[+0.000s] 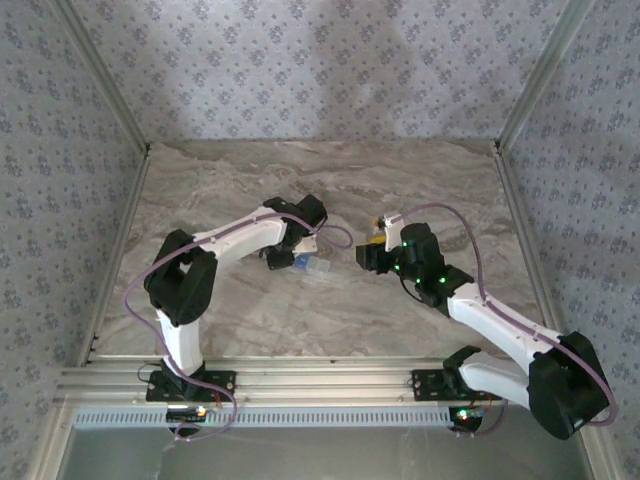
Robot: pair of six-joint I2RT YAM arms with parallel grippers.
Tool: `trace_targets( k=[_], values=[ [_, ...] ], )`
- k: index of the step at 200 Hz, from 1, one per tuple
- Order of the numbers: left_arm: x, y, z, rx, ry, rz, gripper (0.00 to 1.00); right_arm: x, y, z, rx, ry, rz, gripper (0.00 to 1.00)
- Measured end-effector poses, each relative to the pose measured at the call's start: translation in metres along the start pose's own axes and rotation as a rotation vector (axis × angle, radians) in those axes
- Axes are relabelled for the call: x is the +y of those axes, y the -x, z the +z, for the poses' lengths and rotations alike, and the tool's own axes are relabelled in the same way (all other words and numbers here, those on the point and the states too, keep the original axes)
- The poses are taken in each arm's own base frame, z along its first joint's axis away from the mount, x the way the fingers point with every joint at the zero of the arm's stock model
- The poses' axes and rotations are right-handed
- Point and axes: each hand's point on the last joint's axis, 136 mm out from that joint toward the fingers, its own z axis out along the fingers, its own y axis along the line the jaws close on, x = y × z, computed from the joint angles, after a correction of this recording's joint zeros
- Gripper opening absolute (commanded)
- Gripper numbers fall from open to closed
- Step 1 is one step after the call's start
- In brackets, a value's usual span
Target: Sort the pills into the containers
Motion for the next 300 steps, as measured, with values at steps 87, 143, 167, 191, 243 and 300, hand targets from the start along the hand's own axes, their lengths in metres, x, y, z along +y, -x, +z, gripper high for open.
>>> trace_targets(
  k=[87,143,167,191,243,300],
  values=[
    [-0.003,-0.021,-0.017,-0.038,0.023,-0.01,0.0,-0.001,-0.003,0.003,0.012,-0.003,0.002,0.54],
    [-0.013,-0.021,-0.007,-0.028,-0.005,0.008,0.0,-0.001,-0.004,0.004,0.014,-0.003,0.002,0.54],
    [-0.015,-0.021,0.004,0.008,-0.009,0.019,0.0,-0.001,-0.004,0.004,0.014,-0.003,0.002,0.54],
    [-0.013,-0.022,0.008,0.031,0.006,0.025,0.0,-0.001,-0.004,0.004,0.014,-0.002,0.002,0.54],
    [-0.005,-0.02,0.01,0.075,0.068,0.06,0.0,-0.001,-0.004,0.004,0.015,0.0,0.002,0.54],
    [0.004,-0.022,0.006,0.126,0.157,0.119,0.0,-0.001,-0.004,0.004,0.015,0.001,0.002,0.54]
  ],
)
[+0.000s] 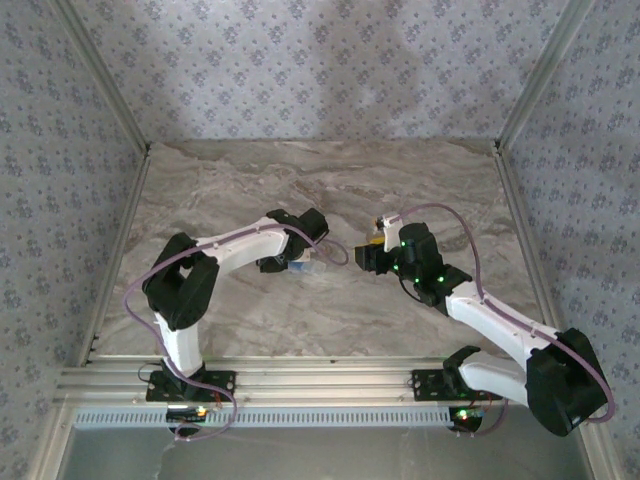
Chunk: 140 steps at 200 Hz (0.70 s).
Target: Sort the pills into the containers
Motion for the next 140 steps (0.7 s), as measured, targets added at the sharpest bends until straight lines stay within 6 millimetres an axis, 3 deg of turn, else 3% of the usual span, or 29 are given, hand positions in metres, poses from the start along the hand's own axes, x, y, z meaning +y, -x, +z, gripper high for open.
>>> trace_targets(
  k=[58,140],
  values=[
    [0.008,-0.009,-0.007,0.006,0.041,0.037,0.0,0.002,-0.001,0.0,0.003,0.008,0.003,0.54],
    [-0.006,-0.019,-0.008,-0.012,0.026,0.017,0.0,0.003,-0.001,0.0,0.003,0.01,0.002,0.54]
  ],
)
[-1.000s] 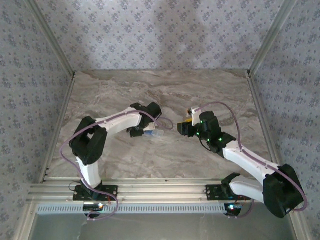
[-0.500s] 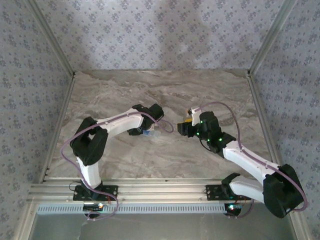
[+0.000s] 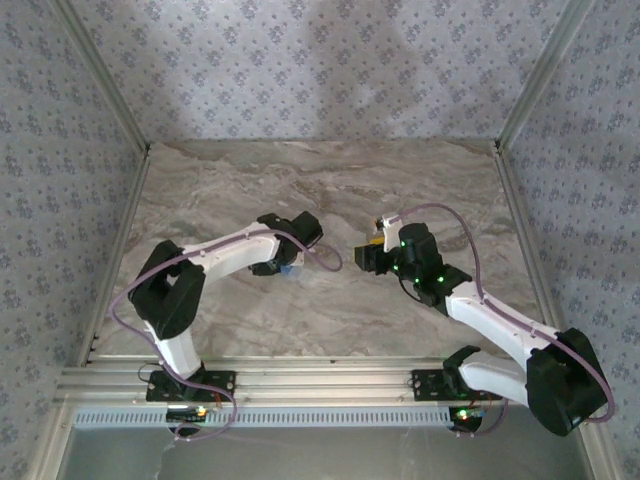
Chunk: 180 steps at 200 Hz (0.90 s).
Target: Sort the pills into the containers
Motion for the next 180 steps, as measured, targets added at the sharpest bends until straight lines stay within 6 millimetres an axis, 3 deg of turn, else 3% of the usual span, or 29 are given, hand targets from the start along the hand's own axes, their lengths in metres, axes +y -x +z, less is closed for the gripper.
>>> trace_targets(
  k=[115,180],
  values=[
    [-0.016,-0.015,0.0,-0.188,-0.089,-0.299,0.0,-0.001,-0.007,0.006,0.027,-0.003,0.002,0.54],
    [-0.002,0.0,-0.031,-0.41,-0.106,-0.484,0.0,0.001,-0.012,0.009,0.046,0.009,0.001,0.53]
  ],
)
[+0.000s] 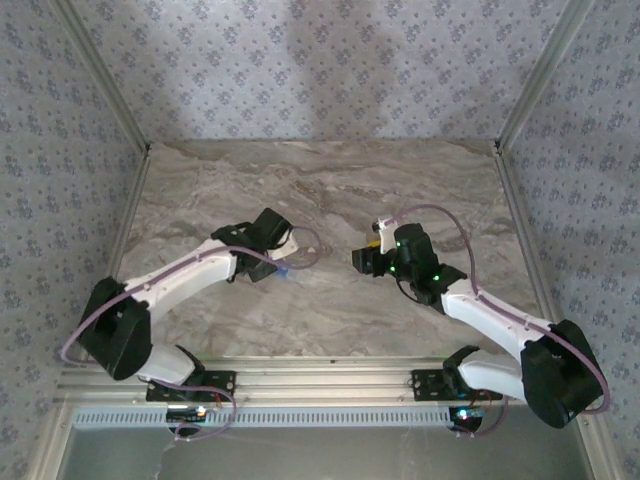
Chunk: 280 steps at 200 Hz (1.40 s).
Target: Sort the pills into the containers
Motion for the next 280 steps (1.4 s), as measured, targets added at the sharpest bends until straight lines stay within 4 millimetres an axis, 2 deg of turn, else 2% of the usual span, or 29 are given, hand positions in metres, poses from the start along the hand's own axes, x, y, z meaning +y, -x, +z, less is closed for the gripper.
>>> trace_targets(
  k=[28,43,96,131,148,178,221,280],
  values=[
    [-0.006,0.015,-0.017,-0.208,-0.023,-0.138,0.0,0.009,0.001,-0.001,0.018,0.042,0.001,0.53],
    [-0.011,0.02,-0.025,-0.328,-0.039,-0.204,0.0,0.021,0.014,-0.004,0.006,0.091,-0.007,0.53],
    [-0.022,0.038,-0.072,-0.865,-0.088,-0.388,0.0,0.099,0.076,-0.034,-0.067,0.343,-0.047,0.55],
    [-0.013,0.064,-0.106,-1.093,-0.111,-0.415,0.0,0.142,0.087,-0.038,-0.04,0.474,-0.02,0.56],
    [-0.013,0.074,-0.111,-1.138,-0.131,-0.409,0.0,0.156,0.089,-0.034,-0.016,0.513,-0.002,0.56],
    [-0.02,0.084,-0.103,-1.146,-0.174,-0.393,0.0,0.167,0.096,-0.025,0.001,0.539,0.02,0.56],
    [-0.022,0.095,-0.106,-1.174,-0.191,-0.385,0.0,0.162,0.095,-0.01,0.021,0.509,0.049,0.55],
    [-0.023,0.1,-0.105,-1.171,-0.198,-0.379,0.0,0.161,0.096,-0.007,0.021,0.506,0.059,0.55]
  ],
)
